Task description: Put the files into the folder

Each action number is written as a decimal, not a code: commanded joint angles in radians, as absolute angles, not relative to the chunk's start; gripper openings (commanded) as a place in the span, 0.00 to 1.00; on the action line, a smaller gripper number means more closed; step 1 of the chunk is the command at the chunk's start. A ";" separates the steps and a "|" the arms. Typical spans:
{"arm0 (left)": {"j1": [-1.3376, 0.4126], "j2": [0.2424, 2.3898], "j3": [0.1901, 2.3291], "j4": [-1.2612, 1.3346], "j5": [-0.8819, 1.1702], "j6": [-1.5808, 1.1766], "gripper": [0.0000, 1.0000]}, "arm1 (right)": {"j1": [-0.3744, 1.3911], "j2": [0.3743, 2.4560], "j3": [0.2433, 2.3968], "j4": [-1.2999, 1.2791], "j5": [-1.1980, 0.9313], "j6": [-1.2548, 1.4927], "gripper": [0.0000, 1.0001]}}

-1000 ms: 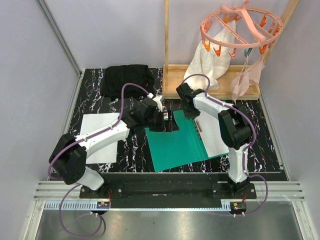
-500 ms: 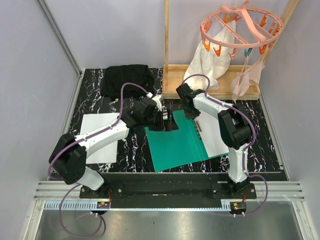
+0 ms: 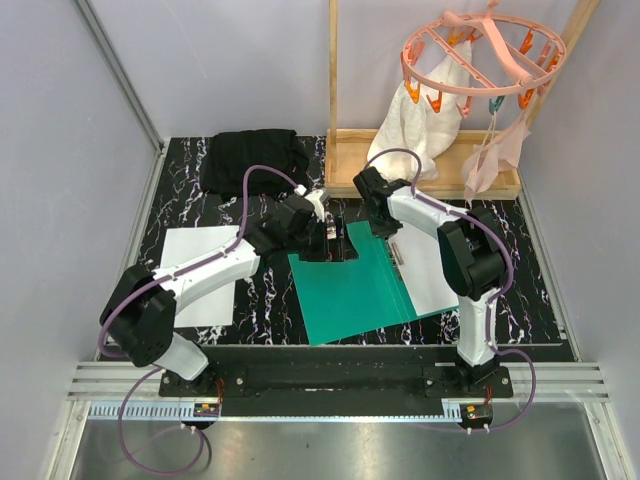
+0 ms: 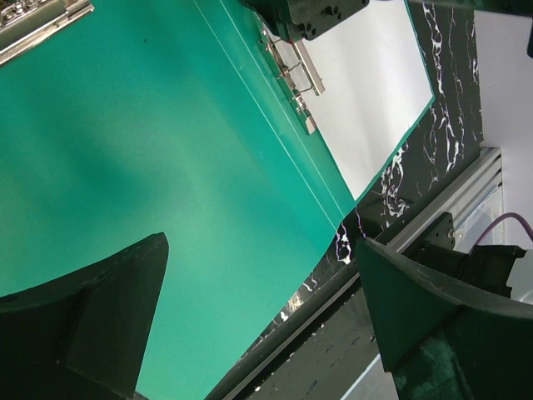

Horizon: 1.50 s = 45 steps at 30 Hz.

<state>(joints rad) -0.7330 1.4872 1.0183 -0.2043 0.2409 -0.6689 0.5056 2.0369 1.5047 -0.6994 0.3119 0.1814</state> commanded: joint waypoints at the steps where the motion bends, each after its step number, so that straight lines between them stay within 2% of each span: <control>1: -0.729 1.532 0.999 -0.097 0.259 -0.693 0.99 | 0.508 1.939 1.490 -0.696 0.339 0.190 0.09; 12: -0.726 1.801 1.080 -0.020 0.285 -0.830 0.97 | 0.506 1.833 1.439 -0.727 0.331 0.218 0.08; 29: -0.718 1.796 1.029 0.028 0.268 -0.870 0.97 | 0.508 1.612 1.178 -0.712 0.241 0.353 0.08; 31: -0.719 1.784 1.045 0.012 0.275 -0.850 0.97 | 0.508 1.574 1.134 -0.715 0.213 0.386 0.13; 32: -0.719 1.779 1.049 0.005 0.279 -0.845 0.97 | 0.508 1.557 1.117 -0.716 0.197 0.397 0.27; 35: -0.718 1.776 1.092 0.003 0.331 -0.827 0.97 | 0.506 1.477 1.081 -0.745 0.128 0.425 0.58; 36: -0.719 1.779 1.106 -0.021 0.365 -0.821 0.97 | 0.503 1.456 1.089 -0.780 0.102 0.425 0.72; 39: -0.722 1.776 1.130 -0.026 0.396 -0.819 0.97 | 0.437 1.387 1.118 -0.807 0.013 0.425 0.88; 41: -0.724 1.773 1.143 -0.028 0.394 -0.822 0.97 | 0.370 1.381 1.130 -0.807 -0.070 0.431 0.90; 45: -0.732 1.786 1.163 -0.026 0.391 -0.825 0.97 | 0.354 1.433 1.163 -0.798 -0.225 0.481 0.88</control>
<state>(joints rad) -0.7246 1.8130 1.1145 -0.0433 0.3504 -0.8383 0.3614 1.4002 1.1179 -0.7940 -0.0303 0.4225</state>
